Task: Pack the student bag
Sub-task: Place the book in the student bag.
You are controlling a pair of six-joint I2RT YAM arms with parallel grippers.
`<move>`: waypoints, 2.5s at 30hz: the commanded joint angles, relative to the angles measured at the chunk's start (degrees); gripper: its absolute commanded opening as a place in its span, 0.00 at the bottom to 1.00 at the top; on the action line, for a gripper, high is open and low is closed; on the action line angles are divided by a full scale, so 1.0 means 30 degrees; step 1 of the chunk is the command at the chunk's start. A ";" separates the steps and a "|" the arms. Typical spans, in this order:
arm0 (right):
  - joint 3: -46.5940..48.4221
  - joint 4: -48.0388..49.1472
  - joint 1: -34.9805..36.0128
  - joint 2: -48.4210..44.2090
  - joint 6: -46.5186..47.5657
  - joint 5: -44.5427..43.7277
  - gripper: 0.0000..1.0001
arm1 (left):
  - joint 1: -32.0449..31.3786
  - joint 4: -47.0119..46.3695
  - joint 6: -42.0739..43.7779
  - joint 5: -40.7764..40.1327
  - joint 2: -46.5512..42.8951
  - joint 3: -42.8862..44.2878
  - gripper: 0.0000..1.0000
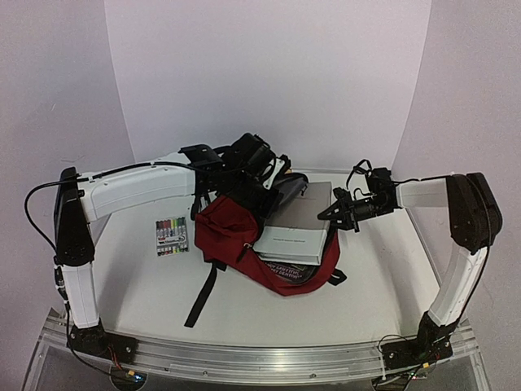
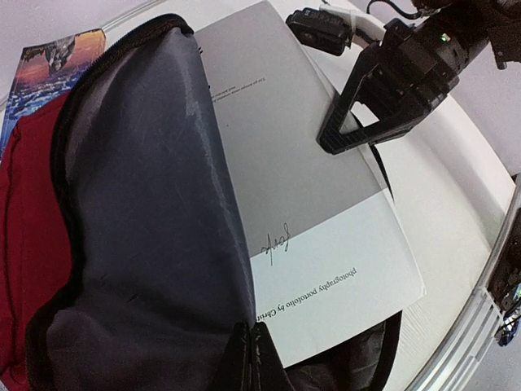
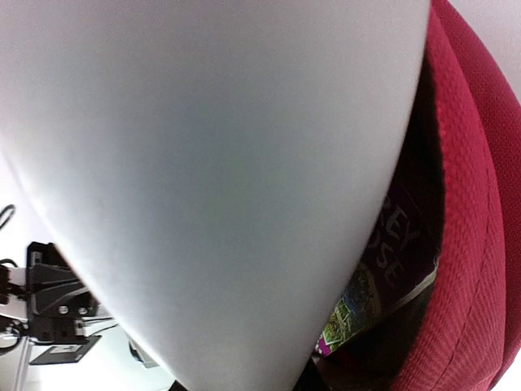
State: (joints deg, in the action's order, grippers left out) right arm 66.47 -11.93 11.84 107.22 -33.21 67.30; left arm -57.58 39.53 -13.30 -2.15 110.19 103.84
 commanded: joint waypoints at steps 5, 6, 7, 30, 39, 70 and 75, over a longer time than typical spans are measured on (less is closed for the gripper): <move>0.2483 0.0675 -0.1293 0.0555 0.2174 -0.3881 0.00 | -0.0364 0.2181 0.2709 -0.0131 -0.2316 0.1785 0.00; 0.2409 0.0791 -0.1280 0.0572 0.1720 -0.3659 0.00 | -0.0349 0.2163 0.2621 0.0110 -0.2173 0.1870 0.00; 0.2350 0.0999 -0.1259 0.0637 0.1208 -0.3430 0.00 | -0.0347 0.2075 0.2474 0.0498 -0.2039 0.1912 0.00; 0.1349 1.6255 0.4150 0.3065 -1.1923 -0.2874 0.00 | -0.0403 -0.1511 -0.0663 0.3190 0.0007 0.2181 0.00; 0.1017 1.5574 0.4545 0.3388 -0.9674 0.0623 0.00 | -0.0338 -0.2070 -0.0920 0.1806 -0.1850 -0.0195 0.00; 0.3907 0.6846 0.6438 0.4057 -0.2916 -0.1035 0.57 | -0.0376 -0.1882 -0.0317 0.3182 -0.2785 -0.1457 0.00; 0.2801 0.5906 0.5042 0.2673 -0.2575 -0.2142 0.74 | -0.0379 -0.1875 -0.0185 0.2958 -0.2758 -0.1400 0.00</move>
State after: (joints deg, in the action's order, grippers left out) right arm 76.79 4.67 30.44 119.85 -41.71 64.04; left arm -58.44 37.76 -13.93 7.23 105.91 99.24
